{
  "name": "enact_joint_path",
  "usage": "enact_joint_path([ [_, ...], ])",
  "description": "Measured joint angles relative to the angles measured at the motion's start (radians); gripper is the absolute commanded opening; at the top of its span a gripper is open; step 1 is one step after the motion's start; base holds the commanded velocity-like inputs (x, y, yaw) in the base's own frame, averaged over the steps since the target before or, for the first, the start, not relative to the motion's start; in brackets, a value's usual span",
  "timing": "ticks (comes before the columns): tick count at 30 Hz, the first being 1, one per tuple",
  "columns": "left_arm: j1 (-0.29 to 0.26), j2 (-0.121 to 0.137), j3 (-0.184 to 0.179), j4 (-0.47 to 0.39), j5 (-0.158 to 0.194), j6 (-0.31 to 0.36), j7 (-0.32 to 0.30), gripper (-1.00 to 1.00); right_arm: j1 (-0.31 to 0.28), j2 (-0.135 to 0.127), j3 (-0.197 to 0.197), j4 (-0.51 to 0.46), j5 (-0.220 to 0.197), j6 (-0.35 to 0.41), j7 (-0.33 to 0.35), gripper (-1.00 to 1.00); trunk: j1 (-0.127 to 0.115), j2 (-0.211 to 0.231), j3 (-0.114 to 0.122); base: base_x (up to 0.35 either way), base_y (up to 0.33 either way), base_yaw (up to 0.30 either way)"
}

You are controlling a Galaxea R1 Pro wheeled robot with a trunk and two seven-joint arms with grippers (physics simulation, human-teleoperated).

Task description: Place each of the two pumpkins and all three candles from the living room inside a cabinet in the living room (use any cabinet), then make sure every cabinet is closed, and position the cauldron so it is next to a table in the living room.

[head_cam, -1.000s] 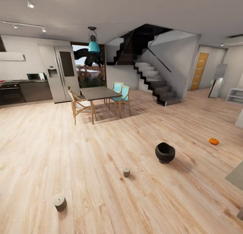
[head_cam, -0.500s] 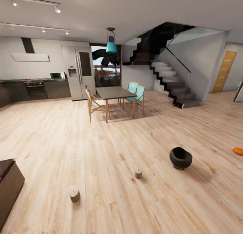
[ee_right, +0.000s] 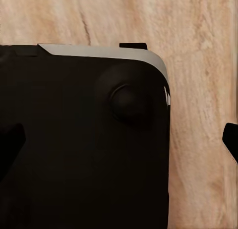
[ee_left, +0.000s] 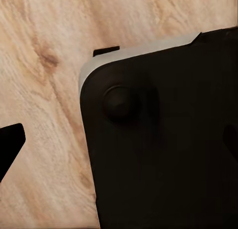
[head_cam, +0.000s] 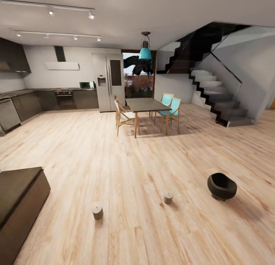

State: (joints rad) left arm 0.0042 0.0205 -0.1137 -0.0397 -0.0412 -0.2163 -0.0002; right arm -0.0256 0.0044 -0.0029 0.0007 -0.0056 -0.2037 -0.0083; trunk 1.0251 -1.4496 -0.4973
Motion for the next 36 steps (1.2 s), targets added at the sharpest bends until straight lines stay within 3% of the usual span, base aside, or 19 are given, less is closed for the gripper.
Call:
enact_joint_path([
  [8, 0.0, 0.001, -0.023, 0.0, -0.005, 0.0, 0.0, 1.0, 0.0, 0.0, 0.0, 0.0, 0.0, 0.0, 0.0, 1.0, 0.0, 0.0, 0.0, -0.011, -0.013, 0.293],
  [36, 0.0, -0.004, -0.025, 0.0, -0.006, -0.002, 0.0, 1.0, 0.0, 0.0, 0.001, 0.0, 0.0, 0.0, -0.001, 1.0, 0.0, 0.0, 0.0, -0.079, -0.053, 0.293],
])
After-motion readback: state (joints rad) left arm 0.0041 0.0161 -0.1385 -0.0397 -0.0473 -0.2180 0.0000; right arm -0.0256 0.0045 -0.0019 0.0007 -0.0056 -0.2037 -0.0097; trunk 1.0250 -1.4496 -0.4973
